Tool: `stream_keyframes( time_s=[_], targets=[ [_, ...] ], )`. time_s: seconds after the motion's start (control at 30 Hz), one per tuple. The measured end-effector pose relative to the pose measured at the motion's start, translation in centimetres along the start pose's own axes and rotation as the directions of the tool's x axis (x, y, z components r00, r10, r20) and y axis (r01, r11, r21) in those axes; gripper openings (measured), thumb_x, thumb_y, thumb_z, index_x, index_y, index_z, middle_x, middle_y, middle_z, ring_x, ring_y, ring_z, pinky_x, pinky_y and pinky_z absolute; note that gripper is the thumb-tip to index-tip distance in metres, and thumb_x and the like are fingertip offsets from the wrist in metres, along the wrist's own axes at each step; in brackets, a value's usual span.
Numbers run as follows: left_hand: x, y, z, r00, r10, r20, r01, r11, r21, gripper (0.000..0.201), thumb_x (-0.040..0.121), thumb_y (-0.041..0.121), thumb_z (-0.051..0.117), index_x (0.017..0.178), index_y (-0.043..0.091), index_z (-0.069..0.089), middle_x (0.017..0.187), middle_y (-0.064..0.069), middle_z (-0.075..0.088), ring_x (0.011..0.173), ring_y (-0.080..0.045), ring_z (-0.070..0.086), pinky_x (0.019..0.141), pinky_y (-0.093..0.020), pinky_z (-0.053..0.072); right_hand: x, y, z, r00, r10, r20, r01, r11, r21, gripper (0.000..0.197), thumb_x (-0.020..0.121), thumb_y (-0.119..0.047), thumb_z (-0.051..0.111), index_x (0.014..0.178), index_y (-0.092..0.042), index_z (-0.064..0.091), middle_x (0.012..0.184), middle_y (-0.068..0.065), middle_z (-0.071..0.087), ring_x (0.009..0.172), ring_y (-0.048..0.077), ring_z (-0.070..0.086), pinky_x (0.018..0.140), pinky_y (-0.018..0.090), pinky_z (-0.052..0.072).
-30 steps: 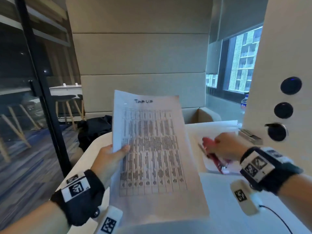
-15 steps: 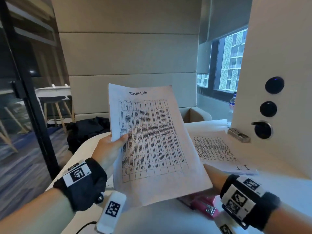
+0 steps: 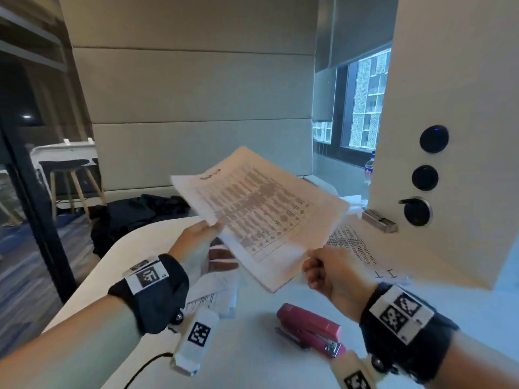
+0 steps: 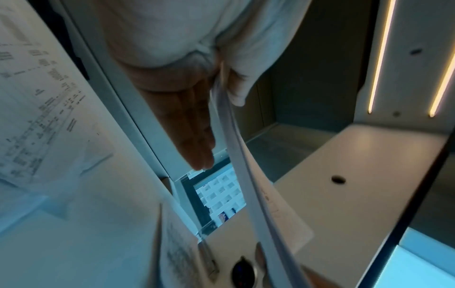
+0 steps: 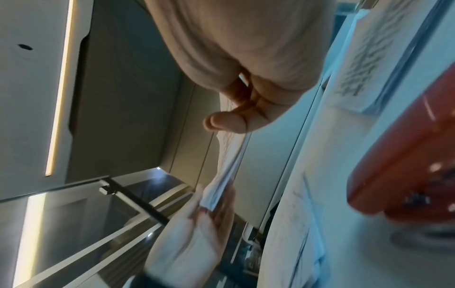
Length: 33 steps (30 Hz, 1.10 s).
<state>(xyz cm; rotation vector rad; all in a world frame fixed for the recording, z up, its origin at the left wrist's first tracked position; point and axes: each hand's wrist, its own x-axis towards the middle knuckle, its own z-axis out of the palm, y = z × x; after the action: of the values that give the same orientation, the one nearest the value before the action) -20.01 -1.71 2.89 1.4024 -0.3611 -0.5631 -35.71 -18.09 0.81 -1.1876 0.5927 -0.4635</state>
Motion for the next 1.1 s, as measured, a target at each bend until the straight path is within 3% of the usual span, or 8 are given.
stream_keyframes(
  time_s=[0.33, 0.57, 0.67, 0.73, 0.83, 0.93, 1.0, 1.1],
  targets=[
    [0.2, -2.8, -2.4, 0.998, -0.029, 0.054, 0.007, 0.928, 0.373, 0.025, 0.096, 0.021, 0.057, 0.113, 0.003, 0.058, 0.097, -0.026, 0.069, 0.069, -0.037, 0.067, 0.057, -0.039, 0.057, 7.9, -0.8, -6.6, 0.927, 0.082, -0.365, -0.038, 0.991, 0.127, 0.029, 0.099, 0.004, 0.023, 0.079, -0.001, 0.043, 0.062, 0.011, 0.049, 0.025, 0.009, 0.046, 0.029, 0.016, 0.041],
    [2.0, -3.3, -5.6, 0.996, -0.086, -0.009, 0.067, 0.702, 0.709, 0.014, 0.095, 0.021, 0.056, 0.099, 0.008, 0.063, 0.093, -0.015, 0.07, 0.071, -0.028, 0.069, 0.06, -0.036, 0.057, 8.2, 0.3, -8.6, 0.93, 0.168, -0.327, -0.152, 0.986, 0.073, 0.025, 0.1, 0.006, 0.023, 0.118, -0.006, 0.035, 0.065, 0.023, 0.06, 0.027, 0.019, 0.055, 0.029, 0.024, 0.045],
    [2.7, -3.4, -7.2, 0.995, -0.08, -0.055, 0.091, 0.577, 0.812, 0.012, 0.095, 0.022, 0.056, 0.096, 0.013, 0.063, 0.091, -0.008, 0.07, 0.076, -0.024, 0.07, 0.057, -0.029, 0.054, 7.4, -0.4, -8.6, 0.926, 0.238, -0.293, -0.306, 0.928, -0.213, 0.014, 0.101, -0.006, 0.04, 0.097, 0.002, 0.051, 0.062, 0.02, 0.054, 0.031, 0.022, 0.056, 0.032, 0.026, 0.048],
    [3.0, -3.5, -8.1, 0.993, -0.082, -0.089, 0.119, 0.536, 0.836, 0.013, 0.094, 0.023, 0.056, 0.095, 0.013, 0.064, 0.09, -0.006, 0.07, 0.078, -0.023, 0.069, 0.059, -0.029, 0.055, 6.8, -1.3, -7.7, 0.93, 0.252, -0.269, -0.363, 0.752, -0.55, 0.035, 0.101, -0.017, 0.043, 0.074, 0.002, 0.053, 0.048, 0.016, 0.054, 0.031, 0.021, 0.053, 0.033, 0.021, 0.044],
    [3.2, -3.8, -9.0, 0.986, -0.106, -0.126, 0.163, 0.524, 0.836, 0.019, 0.095, 0.025, 0.056, 0.098, 0.008, 0.065, 0.091, -0.006, 0.068, 0.075, -0.023, 0.065, 0.064, -0.031, 0.054, 5.1, -2.7, -4.0, 0.977, 0.179, -0.113, -0.167, 0.324, -0.931, 0.036, 0.099, -0.024, 0.046, 0.081, 0.003, 0.06, 0.053, 0.013, 0.062, 0.038, 0.02, 0.055, 0.041, 0.021, 0.045],
    [3.5, -4.2, -9.4, 0.981, -0.113, -0.158, 0.194, 0.536, 0.822, 0.024, 0.094, 0.026, 0.057, 0.102, 0.004, 0.064, 0.093, -0.007, 0.067, 0.074, -0.023, 0.061, 0.064, -0.03, 0.051, 3.9, -2.8, 1.5, 0.985, 0.122, 0.123, 0.127, -0.026, -0.992, 0.036, 0.097, -0.035, 0.048, 0.092, -0.002, 0.064, 0.078, 0.008, 0.071, 0.061, 0.02, 0.065, 0.066, 0.033, 0.058],
    [3.6, -4.5, -9.5, 0.978, -0.119, -0.173, 0.21, 0.548, 0.81, 0.026, 0.094, 0.026, 0.057, 0.103, 0.002, 0.063, 0.095, -0.008, 0.067, 0.074, -0.024, 0.059, 0.064, -0.03, 0.05, 3.2, -2.4, 5.4, 0.95, 0.114, 0.292, 0.31, -0.207, -0.928, 0.038, 0.096, -0.041, 0.046, 0.094, -0.009, 0.065, 0.1, 0.006, 0.069, 0.08, 0.02, 0.064, 0.079, 0.034, 0.052],
    [3.7, -4.7, -9.7, 0.97, -0.143, -0.195, 0.242, 0.589, 0.771, 0.024, 0.094, 0.024, 0.058, 0.101, 0.002, 0.061, 0.094, -0.009, 0.064, 0.077, -0.026, 0.058, 0.064, -0.03, 0.049, 2.6, -0.6, 10.4, 0.889, 0.188, 0.417, 0.455, -0.266, -0.85, 0.046, 0.099, -0.04, 0.044, 0.135, -0.012, 0.05, 0.141, 0.005, 0.049, 0.126, 0.024, 0.048, 0.102, 0.036, 0.037]
  ],
)
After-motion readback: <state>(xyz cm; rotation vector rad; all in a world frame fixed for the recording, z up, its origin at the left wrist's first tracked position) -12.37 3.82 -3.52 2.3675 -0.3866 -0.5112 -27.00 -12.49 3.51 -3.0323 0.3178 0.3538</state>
